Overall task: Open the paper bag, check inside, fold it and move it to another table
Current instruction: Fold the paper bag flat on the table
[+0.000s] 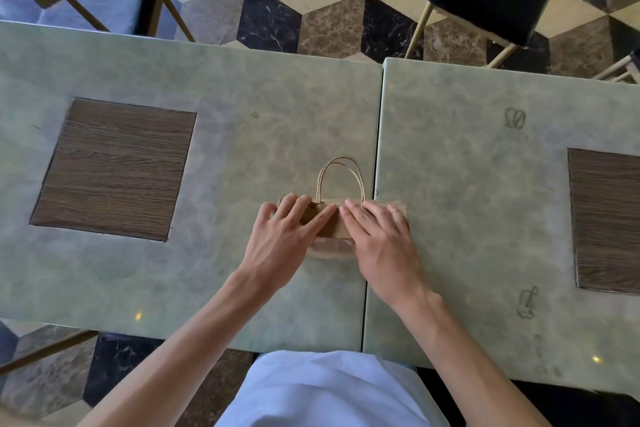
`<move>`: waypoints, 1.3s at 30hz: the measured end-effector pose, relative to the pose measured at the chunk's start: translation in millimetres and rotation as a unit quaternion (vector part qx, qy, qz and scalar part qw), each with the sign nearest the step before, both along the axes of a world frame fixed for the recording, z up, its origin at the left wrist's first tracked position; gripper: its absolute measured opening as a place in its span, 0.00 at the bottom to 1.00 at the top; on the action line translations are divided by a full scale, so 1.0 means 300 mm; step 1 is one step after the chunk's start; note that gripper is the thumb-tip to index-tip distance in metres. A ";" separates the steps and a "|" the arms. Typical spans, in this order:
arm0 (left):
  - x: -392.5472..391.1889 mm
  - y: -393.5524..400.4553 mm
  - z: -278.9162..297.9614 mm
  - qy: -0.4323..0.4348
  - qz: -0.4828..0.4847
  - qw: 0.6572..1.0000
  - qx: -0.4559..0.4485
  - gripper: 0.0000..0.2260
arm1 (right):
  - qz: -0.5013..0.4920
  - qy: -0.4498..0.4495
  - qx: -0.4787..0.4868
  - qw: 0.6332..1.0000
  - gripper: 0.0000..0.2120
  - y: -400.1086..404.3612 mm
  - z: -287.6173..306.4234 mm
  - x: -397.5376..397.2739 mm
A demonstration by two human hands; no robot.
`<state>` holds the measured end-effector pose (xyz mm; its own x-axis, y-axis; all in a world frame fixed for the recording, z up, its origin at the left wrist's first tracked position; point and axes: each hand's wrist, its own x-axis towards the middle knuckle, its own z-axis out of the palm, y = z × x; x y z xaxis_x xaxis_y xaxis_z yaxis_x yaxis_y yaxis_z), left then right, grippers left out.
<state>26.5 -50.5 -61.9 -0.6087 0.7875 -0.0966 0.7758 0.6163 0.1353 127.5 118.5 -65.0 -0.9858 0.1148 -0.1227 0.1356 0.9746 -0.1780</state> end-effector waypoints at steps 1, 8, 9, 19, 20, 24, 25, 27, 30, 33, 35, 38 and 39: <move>0.002 -0.001 -0.010 0.008 -0.006 1.000 0.006 0.26 | -0.002 0.007 0.003 1.000 0.25 0.001 -0.006 0.000; 0.010 -0.028 -0.064 0.012 -0.037 0.999 -0.025 0.25 | -0.007 -0.021 0.004 1.000 0.30 -0.028 -0.057 0.036; 0.018 -0.032 -0.068 -0.003 -0.036 0.999 -0.034 0.28 | -0.009 -0.028 -0.003 1.000 0.31 -0.036 -0.063 0.041; 0.018 0.056 -0.067 -0.050 0.127 0.991 0.016 0.20 | -0.097 0.007 -0.056 0.994 0.23 -0.032 -0.064 -0.021; 0.025 0.076 -0.073 -0.046 0.166 0.985 0.017 0.18 | -0.106 0.005 -0.042 0.993 0.22 -0.037 -0.071 -0.036; 0.039 0.136 -0.101 -0.038 0.262 0.964 0.028 0.13 | -0.157 0.016 -0.002 0.987 0.16 -0.068 -0.097 -0.097; 0.041 0.141 -0.108 -0.029 0.269 0.962 0.034 0.13 | -0.165 0.019 0.006 0.986 0.16 -0.074 -0.104 -0.108; 0.048 0.143 -0.124 -0.009 0.273 0.961 0.043 0.15 | -0.170 0.034 0.015 0.985 0.15 -0.077 -0.120 -0.118; 0.059 0.138 -0.143 0.005 0.277 0.959 0.057 0.16 | -0.166 0.062 0.013 0.984 0.15 -0.071 -0.135 -0.116; 0.057 0.139 -0.151 -0.005 0.278 0.958 0.069 0.17 | -0.151 0.085 0.001 0.985 0.14 -0.060 -0.144 -0.115; 0.054 0.134 -0.149 -0.007 0.271 0.960 0.072 0.19 | -0.133 0.104 -0.012 0.986 0.14 -0.043 -0.149 -0.109; 0.057 0.098 -0.145 0.005 0.256 0.965 0.062 0.21 | -0.112 0.144 -0.028 0.983 0.13 -0.017 -0.159 -0.074; 0.059 0.080 -0.143 0.009 0.257 0.964 0.064 0.22 | -0.112 0.152 -0.024 0.982 0.14 -0.014 -0.161 -0.058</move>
